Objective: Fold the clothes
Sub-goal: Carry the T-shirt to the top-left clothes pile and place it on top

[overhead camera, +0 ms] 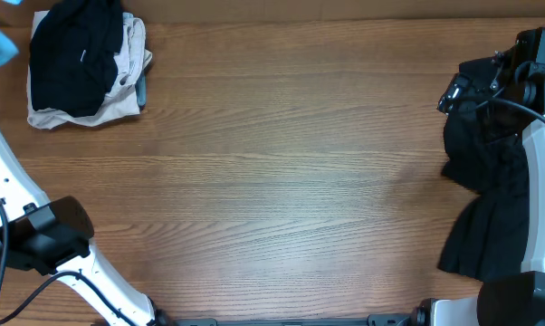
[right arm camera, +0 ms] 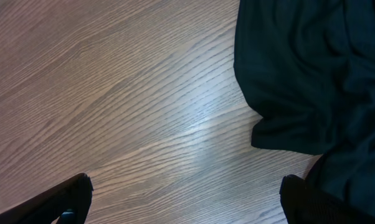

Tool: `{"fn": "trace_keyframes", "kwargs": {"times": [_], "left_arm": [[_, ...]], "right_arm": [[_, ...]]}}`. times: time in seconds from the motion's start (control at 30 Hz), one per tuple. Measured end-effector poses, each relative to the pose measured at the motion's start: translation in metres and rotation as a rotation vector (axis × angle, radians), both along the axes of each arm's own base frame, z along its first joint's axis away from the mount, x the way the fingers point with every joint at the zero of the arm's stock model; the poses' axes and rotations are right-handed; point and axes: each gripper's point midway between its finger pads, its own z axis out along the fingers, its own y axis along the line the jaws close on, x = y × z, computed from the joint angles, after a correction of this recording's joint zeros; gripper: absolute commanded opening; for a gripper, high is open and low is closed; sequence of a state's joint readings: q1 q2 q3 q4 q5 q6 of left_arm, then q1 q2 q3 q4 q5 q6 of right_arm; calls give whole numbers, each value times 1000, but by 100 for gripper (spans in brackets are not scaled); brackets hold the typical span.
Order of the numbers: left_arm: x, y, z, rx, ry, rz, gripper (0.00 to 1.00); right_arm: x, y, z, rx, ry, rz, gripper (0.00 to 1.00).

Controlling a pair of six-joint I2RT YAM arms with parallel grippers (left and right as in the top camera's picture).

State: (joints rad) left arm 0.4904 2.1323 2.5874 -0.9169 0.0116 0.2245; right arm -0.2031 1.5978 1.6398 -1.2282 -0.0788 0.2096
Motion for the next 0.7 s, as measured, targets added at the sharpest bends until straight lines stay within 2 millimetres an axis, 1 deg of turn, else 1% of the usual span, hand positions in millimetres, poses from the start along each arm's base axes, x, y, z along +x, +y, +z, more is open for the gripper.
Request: {"fn": "trace_keyframes", "kwargs": {"times": [0.07,0.13,0.17,0.23,0.33,0.4,0.47,0.53,0.6,0.7], "left_arm": [[5,1,-6,-2,4,-9,4],[14,1,-22,-13,29,-21,4],[19,2,-33,-22,46,-24,4],[31,5,-63,-45,93,-29,4],[47,10,-120,-94,179,-32,4],[53,12,-158,-129,237,-31,4],[58,10,-186,-156,280,-32,4],[60,6,-199,-169,301,-38,4],[64,-1,-200,-166,305,-48,4],[74,-22,-198,-158,303,-82,4]], "right_arm": [[0,0,0,0,0,1,100],[0,0,0,0,1,0,100],[-1,0,0,0,3,0,100],[-3,1,-1,3,13,0,100],[-6,1,-3,6,29,1,100],[-6,1,-3,5,28,0,100],[-6,1,-3,5,28,0,100],[-6,1,-3,5,27,0,100],[-6,1,-3,5,27,0,100],[-6,1,-3,5,27,0,100]]}}
